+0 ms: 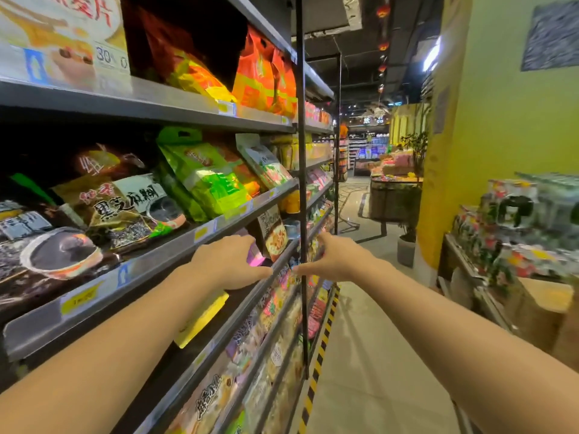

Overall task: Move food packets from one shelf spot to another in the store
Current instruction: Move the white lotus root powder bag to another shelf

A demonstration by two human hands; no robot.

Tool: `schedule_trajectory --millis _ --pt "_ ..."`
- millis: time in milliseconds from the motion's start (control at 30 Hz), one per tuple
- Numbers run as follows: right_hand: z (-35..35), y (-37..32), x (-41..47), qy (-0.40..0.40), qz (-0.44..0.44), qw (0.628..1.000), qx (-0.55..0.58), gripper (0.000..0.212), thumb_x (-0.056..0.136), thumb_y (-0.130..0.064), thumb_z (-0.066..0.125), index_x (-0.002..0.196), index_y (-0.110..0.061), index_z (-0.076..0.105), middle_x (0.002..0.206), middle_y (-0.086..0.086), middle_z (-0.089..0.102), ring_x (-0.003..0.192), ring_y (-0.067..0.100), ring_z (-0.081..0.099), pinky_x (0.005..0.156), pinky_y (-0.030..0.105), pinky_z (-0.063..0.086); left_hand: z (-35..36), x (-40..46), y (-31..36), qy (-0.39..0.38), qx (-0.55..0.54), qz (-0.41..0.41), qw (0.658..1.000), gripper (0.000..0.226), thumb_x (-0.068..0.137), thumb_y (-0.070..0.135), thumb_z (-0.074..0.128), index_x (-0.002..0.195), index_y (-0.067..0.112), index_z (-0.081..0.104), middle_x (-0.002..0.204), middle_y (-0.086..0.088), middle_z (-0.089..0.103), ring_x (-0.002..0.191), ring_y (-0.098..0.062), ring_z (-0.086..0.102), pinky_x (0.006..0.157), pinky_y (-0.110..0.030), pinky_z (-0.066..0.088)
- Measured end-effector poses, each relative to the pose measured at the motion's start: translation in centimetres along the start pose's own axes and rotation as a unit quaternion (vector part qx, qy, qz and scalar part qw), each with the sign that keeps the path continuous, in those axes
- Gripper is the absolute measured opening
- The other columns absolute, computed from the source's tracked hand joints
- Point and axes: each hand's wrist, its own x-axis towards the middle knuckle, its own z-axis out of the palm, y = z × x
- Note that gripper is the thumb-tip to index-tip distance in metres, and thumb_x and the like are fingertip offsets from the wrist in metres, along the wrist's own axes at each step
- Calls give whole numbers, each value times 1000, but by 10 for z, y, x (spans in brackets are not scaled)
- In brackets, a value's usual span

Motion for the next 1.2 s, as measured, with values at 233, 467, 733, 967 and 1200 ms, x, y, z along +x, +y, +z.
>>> schedule_trajectory --millis 233,467,733,967,1200 --pt "-11 70 100 0 2 1000 -5 111 70 -84 71 155 -21 37 141 3 60 120 25 62 91 40 58 30 117 28 7 1 8 1000 92 82 86 49 152 28 41 154 4 49 139 -23 49 104 -46 49" --pt "-47 140 216 -3 -32 999 -7 107 72 -82 71 152 -17 41 135 4 63 116 24 63 92 42 58 29 232 56 22 -1 -35 999 91 85 80 54 154 23 40 151 2 54 135 -23 54 102 -45 51" --pt "-53 192 334 2 -73 997 24 118 74 -84 67 161 -14 29 154 7 52 135 29 54 99 40 52 35 341 68 46 -55 -64 995 100 80 84 56 158 24 37 155 2 51 139 -21 51 109 -43 47" --pt "-54 211 440 -18 -88 996 -14 120 74 -83 68 162 -14 27 157 9 49 138 31 53 106 48 52 58 430 67 18 -13 -85 996 102 81 87 50 161 27 29 160 5 45 144 -21 47 109 -48 47" --pt "-59 200 559 -17 -130 991 7 109 80 -74 71 161 -15 30 157 10 49 137 30 53 105 45 53 64 534 49 48 28 -107 993 100 82 89 44 159 27 31 156 2 47 138 -24 50 98 -43 51"
